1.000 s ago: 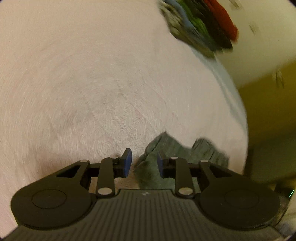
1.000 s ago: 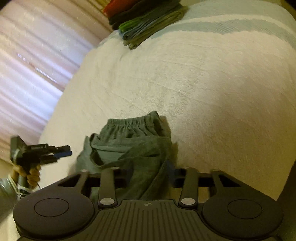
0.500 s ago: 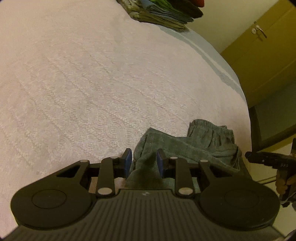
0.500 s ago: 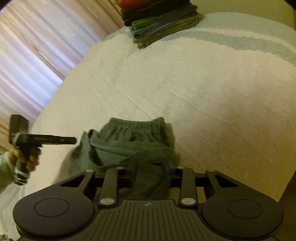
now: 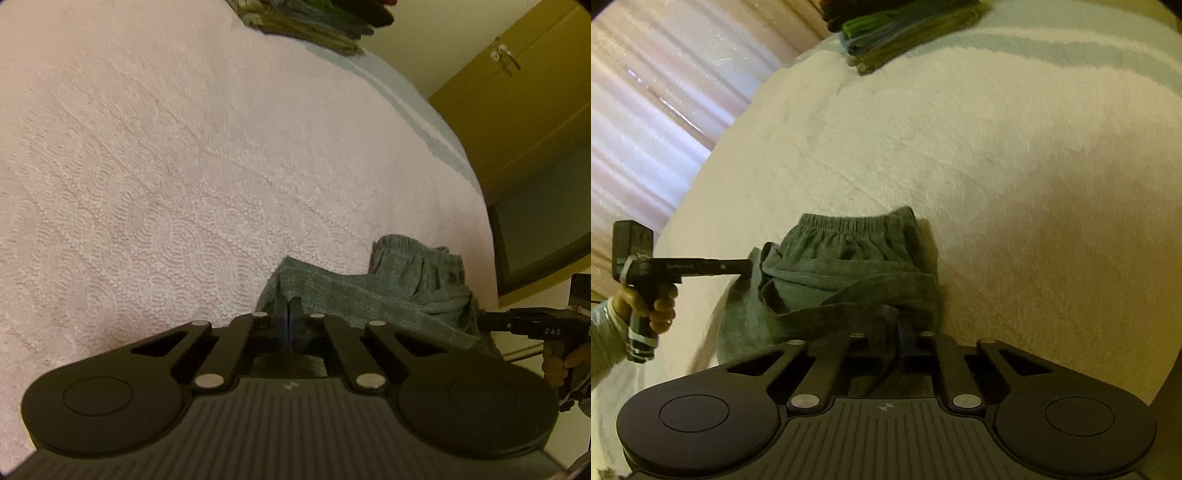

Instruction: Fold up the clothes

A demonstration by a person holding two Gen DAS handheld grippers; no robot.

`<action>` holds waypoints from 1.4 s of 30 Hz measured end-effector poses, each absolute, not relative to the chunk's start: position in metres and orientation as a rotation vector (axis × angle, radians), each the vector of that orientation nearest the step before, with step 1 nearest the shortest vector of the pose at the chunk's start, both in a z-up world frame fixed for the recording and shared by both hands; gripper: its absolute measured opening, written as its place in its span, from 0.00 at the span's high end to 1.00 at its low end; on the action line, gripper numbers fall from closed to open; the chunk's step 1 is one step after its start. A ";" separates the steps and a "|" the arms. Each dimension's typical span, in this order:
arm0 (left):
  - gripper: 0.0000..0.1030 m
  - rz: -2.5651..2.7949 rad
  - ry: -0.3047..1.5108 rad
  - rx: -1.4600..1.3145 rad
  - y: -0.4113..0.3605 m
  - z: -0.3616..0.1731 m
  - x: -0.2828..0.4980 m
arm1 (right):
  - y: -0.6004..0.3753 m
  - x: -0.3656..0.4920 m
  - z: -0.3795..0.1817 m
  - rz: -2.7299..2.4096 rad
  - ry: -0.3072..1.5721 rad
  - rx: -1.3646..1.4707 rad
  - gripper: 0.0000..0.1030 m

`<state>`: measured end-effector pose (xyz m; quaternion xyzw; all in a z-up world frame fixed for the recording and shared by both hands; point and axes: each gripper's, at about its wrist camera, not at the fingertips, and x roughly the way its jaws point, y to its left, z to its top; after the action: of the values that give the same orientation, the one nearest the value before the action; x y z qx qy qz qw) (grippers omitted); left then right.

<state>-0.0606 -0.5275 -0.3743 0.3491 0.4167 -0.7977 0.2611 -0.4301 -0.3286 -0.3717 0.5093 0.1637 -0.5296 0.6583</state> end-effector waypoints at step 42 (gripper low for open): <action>0.95 -2.055 1.273 0.721 -0.540 -0.395 -0.031 | -0.323 -0.446 -0.376 -1.275 0.120 1.293 0.62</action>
<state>-0.0306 -0.5400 -0.3950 0.2723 0.4805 -0.7759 0.3048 -0.4461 -0.3229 -0.3760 0.5607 0.0521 -0.5533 0.6138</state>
